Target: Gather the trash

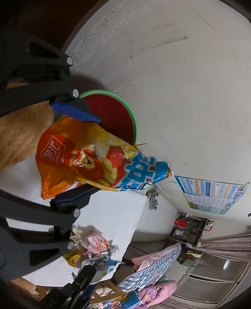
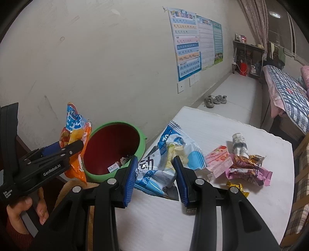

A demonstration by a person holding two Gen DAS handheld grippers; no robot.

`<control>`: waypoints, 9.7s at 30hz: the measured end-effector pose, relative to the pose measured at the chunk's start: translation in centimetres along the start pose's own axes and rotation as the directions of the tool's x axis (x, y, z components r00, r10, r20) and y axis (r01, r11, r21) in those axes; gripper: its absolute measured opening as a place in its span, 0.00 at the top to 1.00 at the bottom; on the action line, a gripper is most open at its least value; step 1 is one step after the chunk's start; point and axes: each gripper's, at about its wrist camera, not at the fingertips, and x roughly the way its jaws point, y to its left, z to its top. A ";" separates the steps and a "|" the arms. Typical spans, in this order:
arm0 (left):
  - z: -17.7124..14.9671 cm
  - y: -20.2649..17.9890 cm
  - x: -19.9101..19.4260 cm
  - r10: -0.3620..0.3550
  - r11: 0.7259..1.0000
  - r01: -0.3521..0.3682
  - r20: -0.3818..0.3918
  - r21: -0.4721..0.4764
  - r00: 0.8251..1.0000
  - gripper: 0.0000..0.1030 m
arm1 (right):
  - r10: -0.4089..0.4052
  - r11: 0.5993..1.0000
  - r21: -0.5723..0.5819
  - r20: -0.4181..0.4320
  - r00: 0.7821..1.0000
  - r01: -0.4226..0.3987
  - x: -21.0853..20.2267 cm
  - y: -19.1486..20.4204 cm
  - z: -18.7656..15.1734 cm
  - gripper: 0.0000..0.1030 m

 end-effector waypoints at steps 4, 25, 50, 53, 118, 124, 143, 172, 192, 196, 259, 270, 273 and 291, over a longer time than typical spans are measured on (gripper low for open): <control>0.0 0.9 0.1 0.015 1.000 -0.015 0.001 -0.011 1.000 0.41 | 0.011 1.000 -0.020 -0.004 1.000 -0.011 0.5 1.0 0.2 0.63; -0.1 5.6 -0.1 0.079 0.993 -0.079 -0.003 -0.083 0.997 0.41 | 0.072 0.989 -0.125 -0.029 0.997 -0.075 3.0 6.0 1.8 0.63; 0.8 7.8 4.4 0.095 0.989 -0.100 -0.054 -0.105 0.994 0.41 | 0.121 0.975 -0.185 -0.042 0.992 -0.126 7.7 9.1 5.2 0.63; 1.0 8.1 5.0 0.082 0.989 -0.089 -0.061 -0.117 0.995 0.41 | 0.130 0.974 -0.183 -0.045 0.990 -0.136 8.4 9.3 5.8 0.63; -1.0 4.5 9.0 0.004 0.998 -0.015 -0.186 -0.061 0.983 0.22 | -0.054 0.997 0.040 -0.113 0.992 0.059 7.0 -4.3 -0.1 0.37; -2.5 0.4 7.4 -0.038 0.999 0.042 -0.209 0.014 0.977 0.22 | -0.345 0.939 -0.089 -0.212 0.914 0.333 5.7 -14.3 -2.6 0.29; -1.4 -17.8 7.9 -0.232 0.897 0.307 -0.252 0.318 0.940 0.17 | -0.144 0.990 -0.042 -0.319 0.937 0.138 2.4 -19.6 -7.1 0.85; -1.8 -25.1 15.5 -0.180 0.897 0.305 -0.366 0.319 0.913 0.47 | 0.091 0.977 0.211 -0.367 0.926 -0.012 -2.4 -16.0 -13.1 0.22; -4.0 -19.8 3.9 -0.215 0.917 0.281 -0.242 0.282 0.946 0.43 | 0.063 0.972 -0.140 -0.622 0.780 -0.190 1.1 -14.5 -12.7 0.58; -4.1 -19.4 4.0 -0.220 0.921 0.284 -0.246 0.268 0.944 0.42 | 0.104 0.966 -0.122 -0.618 0.779 -0.226 1.5 -14.3 -12.4 0.34; 0.0 -6.8 1.1 -0.029 0.992 0.034 -0.036 0.124 0.999 0.41 | 0.088 0.985 0.157 -0.072 0.994 -0.076 -1.1 -6.6 -1.1 0.50; -0.4 -1.7 1.9 0.009 0.999 -0.007 -0.051 0.039 0.999 0.41 | 0.107 0.986 0.141 -0.102 0.989 -0.093 1.7 -3.3 0.2 0.50; -0.5 -0.6 2.1 0.021 1.000 -0.020 -0.059 0.020 0.998 0.41 | 0.112 0.985 0.145 -0.113 0.987 -0.095 2.4 -2.7 0.4 0.50; -0.7 3.6 4.6 0.021 0.997 -0.030 -0.120 -0.074 0.993 0.41 | 0.140 0.985 0.125 -0.143 0.980 -0.122 5.9 0.5 2.8 0.50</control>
